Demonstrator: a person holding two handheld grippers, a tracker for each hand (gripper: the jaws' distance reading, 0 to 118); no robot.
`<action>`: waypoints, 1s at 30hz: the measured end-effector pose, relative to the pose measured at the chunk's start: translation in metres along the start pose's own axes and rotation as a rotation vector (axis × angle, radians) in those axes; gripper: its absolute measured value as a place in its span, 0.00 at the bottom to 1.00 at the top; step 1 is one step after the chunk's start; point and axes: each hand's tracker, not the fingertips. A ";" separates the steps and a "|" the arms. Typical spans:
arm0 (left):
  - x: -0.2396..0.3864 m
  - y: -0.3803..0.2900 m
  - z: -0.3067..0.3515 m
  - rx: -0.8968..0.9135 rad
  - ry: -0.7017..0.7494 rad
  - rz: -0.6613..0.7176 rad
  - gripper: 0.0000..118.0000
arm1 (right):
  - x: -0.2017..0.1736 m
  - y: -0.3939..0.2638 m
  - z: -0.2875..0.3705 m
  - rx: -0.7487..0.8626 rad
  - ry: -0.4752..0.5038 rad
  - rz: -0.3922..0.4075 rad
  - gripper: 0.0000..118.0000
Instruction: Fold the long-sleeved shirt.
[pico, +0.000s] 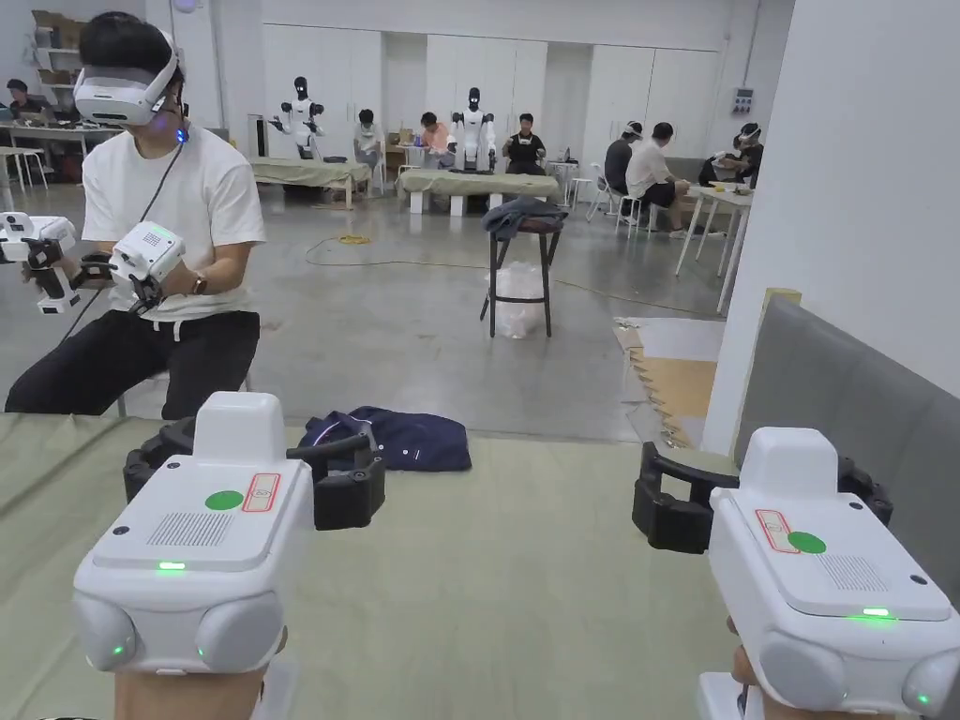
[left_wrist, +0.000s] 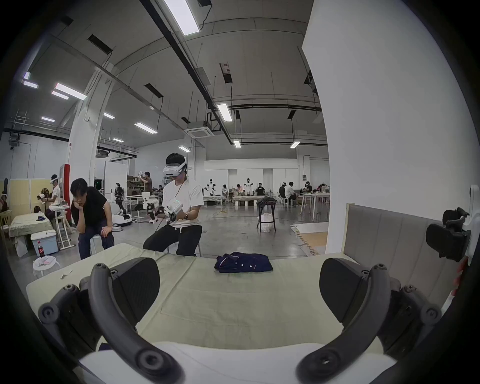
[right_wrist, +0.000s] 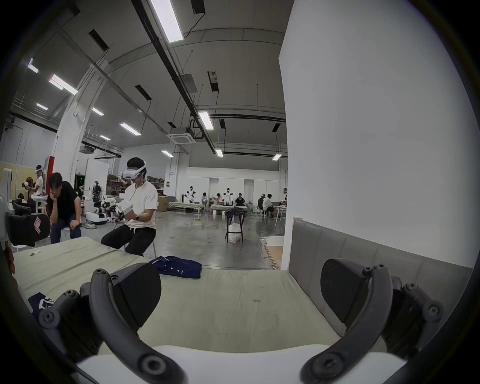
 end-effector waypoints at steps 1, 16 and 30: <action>0.000 -0.001 -0.001 -0.004 0.004 -0.010 0.94 | 0.000 -0.001 -0.001 -0.002 -0.002 -0.002 1.00; 0.000 -0.003 0.001 0.007 0.008 -0.030 0.94 | 0.000 -0.001 -0.001 0.000 -0.027 0.014 1.00; -0.001 0.000 0.006 0.037 0.003 -0.022 0.94 | -0.006 0.000 0.003 0.015 -0.005 0.030 1.00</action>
